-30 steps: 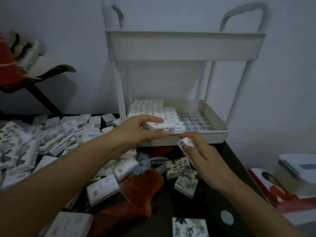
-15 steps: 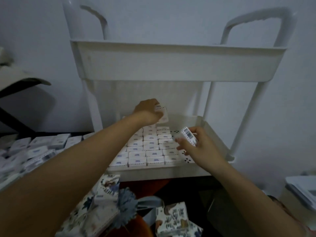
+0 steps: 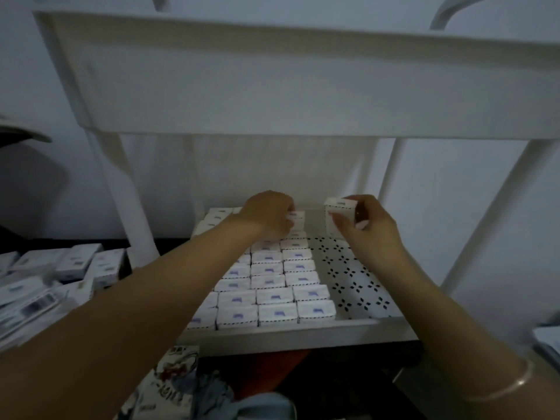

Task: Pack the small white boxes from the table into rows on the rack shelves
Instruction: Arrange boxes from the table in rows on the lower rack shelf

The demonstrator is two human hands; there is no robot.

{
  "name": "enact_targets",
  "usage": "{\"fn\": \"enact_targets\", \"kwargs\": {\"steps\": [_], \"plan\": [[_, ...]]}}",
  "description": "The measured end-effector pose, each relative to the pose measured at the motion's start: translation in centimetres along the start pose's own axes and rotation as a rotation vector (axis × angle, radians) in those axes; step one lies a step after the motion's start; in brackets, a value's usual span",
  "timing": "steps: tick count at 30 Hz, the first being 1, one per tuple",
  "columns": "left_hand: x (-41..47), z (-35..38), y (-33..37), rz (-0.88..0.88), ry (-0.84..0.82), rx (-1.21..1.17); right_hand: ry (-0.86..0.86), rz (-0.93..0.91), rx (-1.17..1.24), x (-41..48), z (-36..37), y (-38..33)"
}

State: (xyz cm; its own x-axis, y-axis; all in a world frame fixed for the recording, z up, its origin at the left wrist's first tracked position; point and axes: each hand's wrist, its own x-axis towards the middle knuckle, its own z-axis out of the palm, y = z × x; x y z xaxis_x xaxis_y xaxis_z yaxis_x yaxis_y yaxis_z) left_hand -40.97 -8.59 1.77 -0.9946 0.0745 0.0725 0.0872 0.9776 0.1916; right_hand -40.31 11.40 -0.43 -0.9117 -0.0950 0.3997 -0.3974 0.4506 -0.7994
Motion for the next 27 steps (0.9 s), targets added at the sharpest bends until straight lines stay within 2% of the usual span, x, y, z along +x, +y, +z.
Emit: {"fn": "enact_targets", "kwargs": {"steps": [3,7,13,19,22,27], "plan": [[-0.3,0.1,-0.3,0.051,-0.043,0.061,-0.016,0.006,0.003,2.1,1.4,0.7],[-0.8,0.1,-0.1,0.095,-0.013,0.177,-0.092,-0.012,0.026,4.1,3.5,0.6],[-1.9,0.5,0.1,0.082,0.004,0.146,-0.068,-0.114,-0.020,5.6,5.6,0.4],[-2.7,0.6,0.5,0.109,0.092,0.255,-0.381,-0.058,-0.037,6.7,5.6,1.1],[-3.2,0.5,0.5,0.159,0.168,0.327,-0.465,-0.009,0.020,6.6,5.7,1.2],[-5.0,0.2,0.7,0.031,0.191,0.230,-0.519,-0.022,-0.098,5.9,6.0,0.9]]}}
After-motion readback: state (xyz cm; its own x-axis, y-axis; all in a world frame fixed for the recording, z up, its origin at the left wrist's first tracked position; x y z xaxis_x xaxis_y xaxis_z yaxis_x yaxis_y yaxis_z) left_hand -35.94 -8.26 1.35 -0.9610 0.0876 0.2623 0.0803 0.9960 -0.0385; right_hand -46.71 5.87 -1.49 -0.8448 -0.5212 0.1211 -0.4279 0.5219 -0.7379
